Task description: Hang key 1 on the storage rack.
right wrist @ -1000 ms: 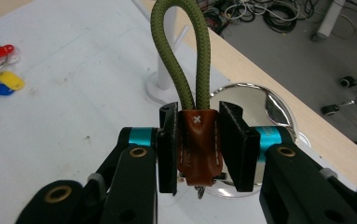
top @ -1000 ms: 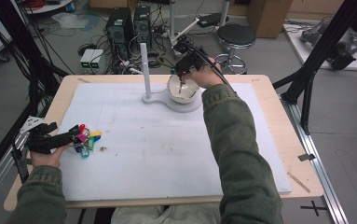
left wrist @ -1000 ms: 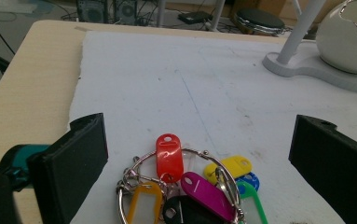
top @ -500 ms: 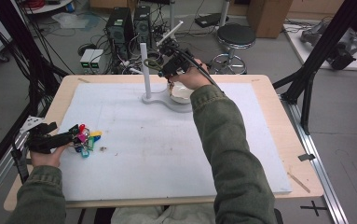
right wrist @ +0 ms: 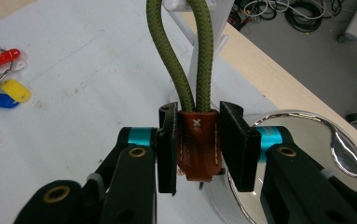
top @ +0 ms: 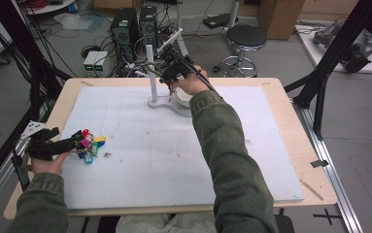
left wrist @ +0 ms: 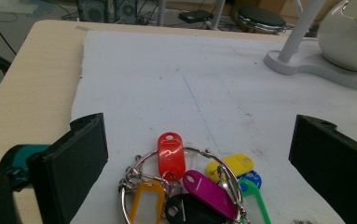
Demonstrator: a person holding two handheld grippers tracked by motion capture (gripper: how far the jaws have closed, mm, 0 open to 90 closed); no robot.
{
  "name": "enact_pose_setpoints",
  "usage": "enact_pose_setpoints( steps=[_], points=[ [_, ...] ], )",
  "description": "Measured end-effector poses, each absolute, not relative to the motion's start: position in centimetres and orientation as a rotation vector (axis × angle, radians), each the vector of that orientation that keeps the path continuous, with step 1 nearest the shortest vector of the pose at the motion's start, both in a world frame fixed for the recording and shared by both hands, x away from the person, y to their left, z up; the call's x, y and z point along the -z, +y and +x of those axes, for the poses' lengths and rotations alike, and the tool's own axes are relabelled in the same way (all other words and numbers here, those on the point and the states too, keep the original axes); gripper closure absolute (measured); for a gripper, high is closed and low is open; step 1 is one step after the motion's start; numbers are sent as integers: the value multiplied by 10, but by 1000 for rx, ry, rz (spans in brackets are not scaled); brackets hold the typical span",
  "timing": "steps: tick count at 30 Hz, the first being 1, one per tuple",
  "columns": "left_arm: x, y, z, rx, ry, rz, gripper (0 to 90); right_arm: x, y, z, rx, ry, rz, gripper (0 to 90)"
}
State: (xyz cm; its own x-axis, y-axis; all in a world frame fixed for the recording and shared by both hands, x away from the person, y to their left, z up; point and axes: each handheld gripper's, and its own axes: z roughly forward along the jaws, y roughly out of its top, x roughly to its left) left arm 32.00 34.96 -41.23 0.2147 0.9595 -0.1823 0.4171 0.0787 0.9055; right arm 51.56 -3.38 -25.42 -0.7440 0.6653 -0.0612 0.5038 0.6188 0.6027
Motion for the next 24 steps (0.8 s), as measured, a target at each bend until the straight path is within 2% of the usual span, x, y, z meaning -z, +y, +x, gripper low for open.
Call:
enact_pose_setpoints(
  steps=[19,20,24],
  points=[
    [413,353,320,-698,1378,1495,49,272,-26,530,-823,2578,989,669],
    [413,353,320,-699,1379,1495,49,273,-26,530,-832,2600,965,630],
    [413,353,321,-701,1377,1500,49,271,-27,525,-847,2640,916,315]
  ],
)
